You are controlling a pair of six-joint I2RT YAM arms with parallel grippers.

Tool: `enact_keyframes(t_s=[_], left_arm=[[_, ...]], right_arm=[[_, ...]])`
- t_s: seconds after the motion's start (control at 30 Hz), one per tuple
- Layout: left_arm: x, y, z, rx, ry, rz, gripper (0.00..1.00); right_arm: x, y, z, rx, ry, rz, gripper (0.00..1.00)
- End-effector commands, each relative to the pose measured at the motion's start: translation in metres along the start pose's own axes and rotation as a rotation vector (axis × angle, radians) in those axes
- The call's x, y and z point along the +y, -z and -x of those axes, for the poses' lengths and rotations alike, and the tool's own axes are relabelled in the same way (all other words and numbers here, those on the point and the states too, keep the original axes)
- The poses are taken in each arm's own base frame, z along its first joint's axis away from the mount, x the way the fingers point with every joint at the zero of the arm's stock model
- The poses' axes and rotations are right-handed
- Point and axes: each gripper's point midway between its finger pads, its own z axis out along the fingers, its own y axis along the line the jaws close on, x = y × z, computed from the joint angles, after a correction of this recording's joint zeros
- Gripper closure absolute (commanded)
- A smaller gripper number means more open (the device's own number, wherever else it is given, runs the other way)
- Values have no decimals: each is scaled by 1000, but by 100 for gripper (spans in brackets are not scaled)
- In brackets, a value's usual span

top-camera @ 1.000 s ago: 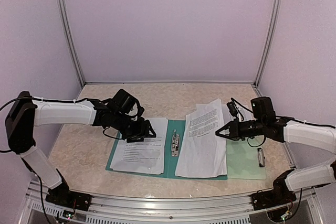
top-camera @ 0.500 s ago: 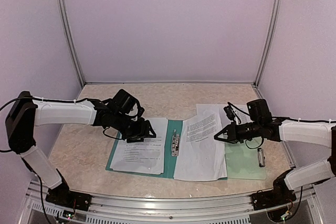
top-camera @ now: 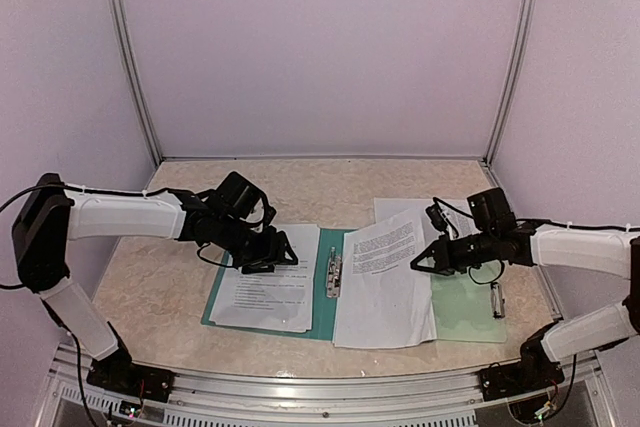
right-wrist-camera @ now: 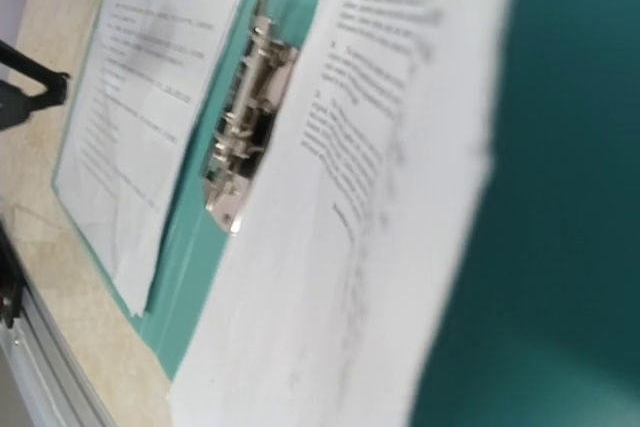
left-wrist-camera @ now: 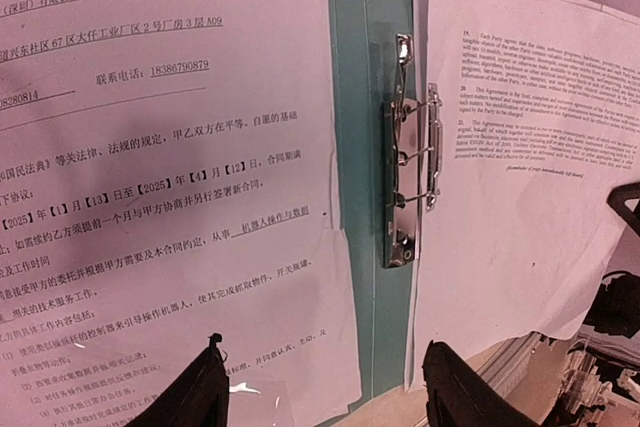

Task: Put the files into the folder
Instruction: Place the file in the spring clip on the folder.

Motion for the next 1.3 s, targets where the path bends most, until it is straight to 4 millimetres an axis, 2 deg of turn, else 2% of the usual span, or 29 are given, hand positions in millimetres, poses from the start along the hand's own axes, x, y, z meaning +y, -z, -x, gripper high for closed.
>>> enact_keyframes(t_s=[0.0,0.17,0.47,0.77,1.27], left_arm=[[-6,-2,2,10,-10,-4,36],[-10,-3,2,10,-16,-7,36],[-13,-4,3,10,-21,-9,36],[-11,-6,1,17,-20,3,36],[-9,-7,1,19,-16,8,36]], right_arm=[[19,21,21,-57,65,2,100],[35,35,29,-82,86,19,100],[59,45,32,-120,58,126,100],[52,33,20,-93,36,168,100],[64,33,18,-105,49,245,100]])
